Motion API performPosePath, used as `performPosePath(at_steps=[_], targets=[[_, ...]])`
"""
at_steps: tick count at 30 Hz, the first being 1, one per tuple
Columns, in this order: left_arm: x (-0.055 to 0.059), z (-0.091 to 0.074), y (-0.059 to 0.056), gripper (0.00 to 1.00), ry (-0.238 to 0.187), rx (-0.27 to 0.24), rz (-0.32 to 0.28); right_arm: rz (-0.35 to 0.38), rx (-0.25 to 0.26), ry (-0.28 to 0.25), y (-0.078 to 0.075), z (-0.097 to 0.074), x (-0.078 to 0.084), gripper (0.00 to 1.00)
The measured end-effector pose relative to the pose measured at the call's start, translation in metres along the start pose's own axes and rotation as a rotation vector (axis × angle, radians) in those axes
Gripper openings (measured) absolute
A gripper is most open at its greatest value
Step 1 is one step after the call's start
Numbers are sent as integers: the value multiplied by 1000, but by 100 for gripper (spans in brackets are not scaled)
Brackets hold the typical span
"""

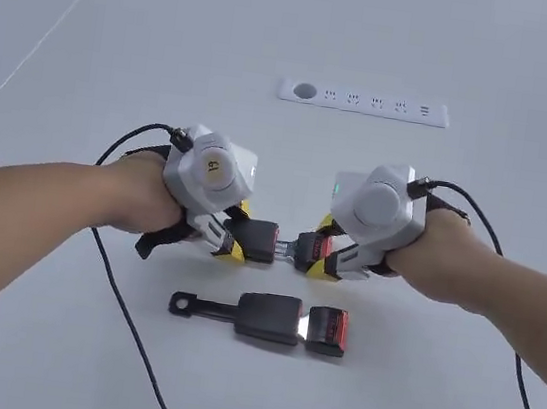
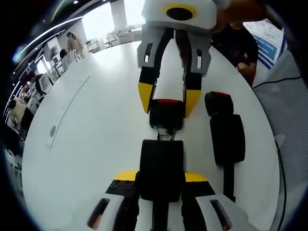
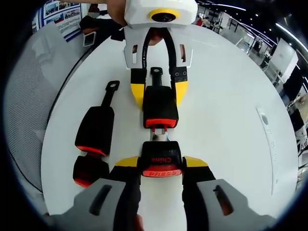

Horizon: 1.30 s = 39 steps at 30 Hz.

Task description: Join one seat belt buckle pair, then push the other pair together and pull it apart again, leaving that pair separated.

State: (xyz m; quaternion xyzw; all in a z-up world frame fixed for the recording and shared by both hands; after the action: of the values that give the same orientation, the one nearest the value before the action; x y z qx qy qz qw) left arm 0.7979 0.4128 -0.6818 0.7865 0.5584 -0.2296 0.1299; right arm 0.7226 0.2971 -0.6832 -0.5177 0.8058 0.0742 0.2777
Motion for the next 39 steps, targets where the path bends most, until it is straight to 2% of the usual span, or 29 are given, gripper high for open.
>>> performPosePath(at_steps=[6,13,16,21,28,39], targets=[[1,1,2,32,-20,13,12,3,-13,1,-2,0,0,30],[0,1,2,32,-16,17,10,-27,-16,19,-3,3,-3,28],[1,1,3,31,-30,15,2,-25,-15,19,-3,3,-4,28],[0,1,4,31,-32,18,2,-28,-11,12,-3,8,-12,28],[1,2,7,31,-44,25,-4,-29,-11,41,-4,10,-18,28],[1,1,4,32,-44,25,-6,-29,-22,47,-4,10,-17,28]])
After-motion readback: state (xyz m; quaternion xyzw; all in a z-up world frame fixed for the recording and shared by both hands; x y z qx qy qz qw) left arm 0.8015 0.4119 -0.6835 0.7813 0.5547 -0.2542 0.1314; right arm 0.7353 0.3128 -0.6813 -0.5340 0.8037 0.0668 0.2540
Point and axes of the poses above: the centre of the closed fingertips' face, and the gripper's own axes: z roughly forward along the fingers, y roughly to its left, x roughly out of its underside, the point moved 7 cm from there along -z, roughly backward along the fingers, and after that the axes turned 10 degrees about -z, right-handed, at the moved point
